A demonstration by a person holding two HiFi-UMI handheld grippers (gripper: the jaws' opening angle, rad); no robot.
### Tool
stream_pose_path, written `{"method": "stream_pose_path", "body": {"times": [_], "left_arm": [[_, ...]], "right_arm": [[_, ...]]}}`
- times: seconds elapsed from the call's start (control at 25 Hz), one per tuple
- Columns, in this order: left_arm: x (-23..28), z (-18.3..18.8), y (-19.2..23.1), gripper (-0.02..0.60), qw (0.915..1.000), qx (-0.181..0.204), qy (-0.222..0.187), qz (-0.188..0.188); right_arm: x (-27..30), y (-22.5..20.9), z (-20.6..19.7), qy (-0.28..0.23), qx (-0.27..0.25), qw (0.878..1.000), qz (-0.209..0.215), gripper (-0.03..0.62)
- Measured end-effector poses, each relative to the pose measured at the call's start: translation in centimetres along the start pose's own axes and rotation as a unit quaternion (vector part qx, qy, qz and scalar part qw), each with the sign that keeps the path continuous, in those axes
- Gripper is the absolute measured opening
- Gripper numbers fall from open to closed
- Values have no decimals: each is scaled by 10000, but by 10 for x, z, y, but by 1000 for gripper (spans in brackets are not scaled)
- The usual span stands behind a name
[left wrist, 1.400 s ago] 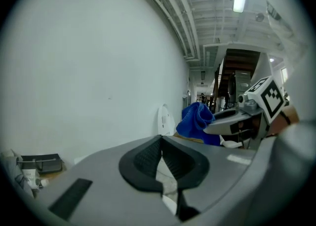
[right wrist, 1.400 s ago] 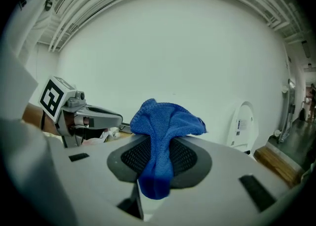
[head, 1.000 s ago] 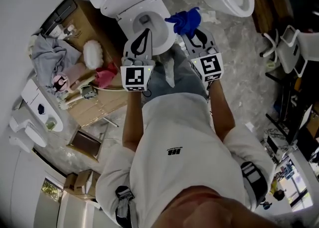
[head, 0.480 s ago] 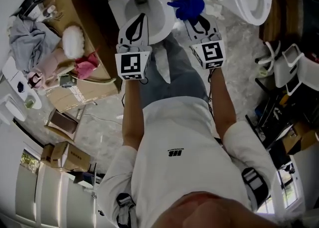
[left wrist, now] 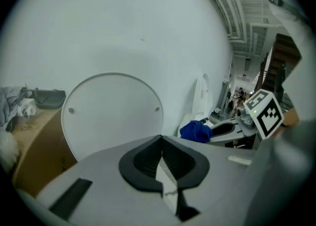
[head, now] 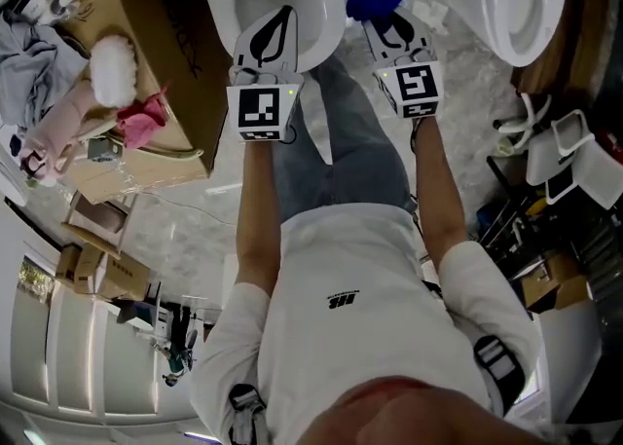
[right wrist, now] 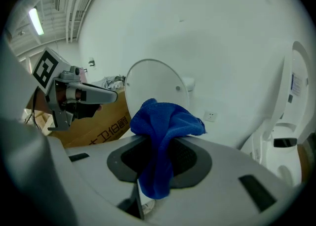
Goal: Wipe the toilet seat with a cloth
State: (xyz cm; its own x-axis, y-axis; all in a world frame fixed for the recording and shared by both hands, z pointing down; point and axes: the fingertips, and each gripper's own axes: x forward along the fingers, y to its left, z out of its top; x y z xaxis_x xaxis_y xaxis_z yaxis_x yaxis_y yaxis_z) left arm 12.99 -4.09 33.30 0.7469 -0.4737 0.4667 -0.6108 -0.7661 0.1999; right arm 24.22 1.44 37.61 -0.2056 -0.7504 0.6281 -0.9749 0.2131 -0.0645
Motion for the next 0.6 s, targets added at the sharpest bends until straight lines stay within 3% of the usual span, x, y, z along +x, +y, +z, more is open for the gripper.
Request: {"method": "stream_pose_path", "body": {"times": [0.6], "left_arm": [[61, -87, 21, 11, 9984, -392, 380, 142]], "right_arm": [[103, -17, -86, 681, -569, 9948, 506, 95]]}}
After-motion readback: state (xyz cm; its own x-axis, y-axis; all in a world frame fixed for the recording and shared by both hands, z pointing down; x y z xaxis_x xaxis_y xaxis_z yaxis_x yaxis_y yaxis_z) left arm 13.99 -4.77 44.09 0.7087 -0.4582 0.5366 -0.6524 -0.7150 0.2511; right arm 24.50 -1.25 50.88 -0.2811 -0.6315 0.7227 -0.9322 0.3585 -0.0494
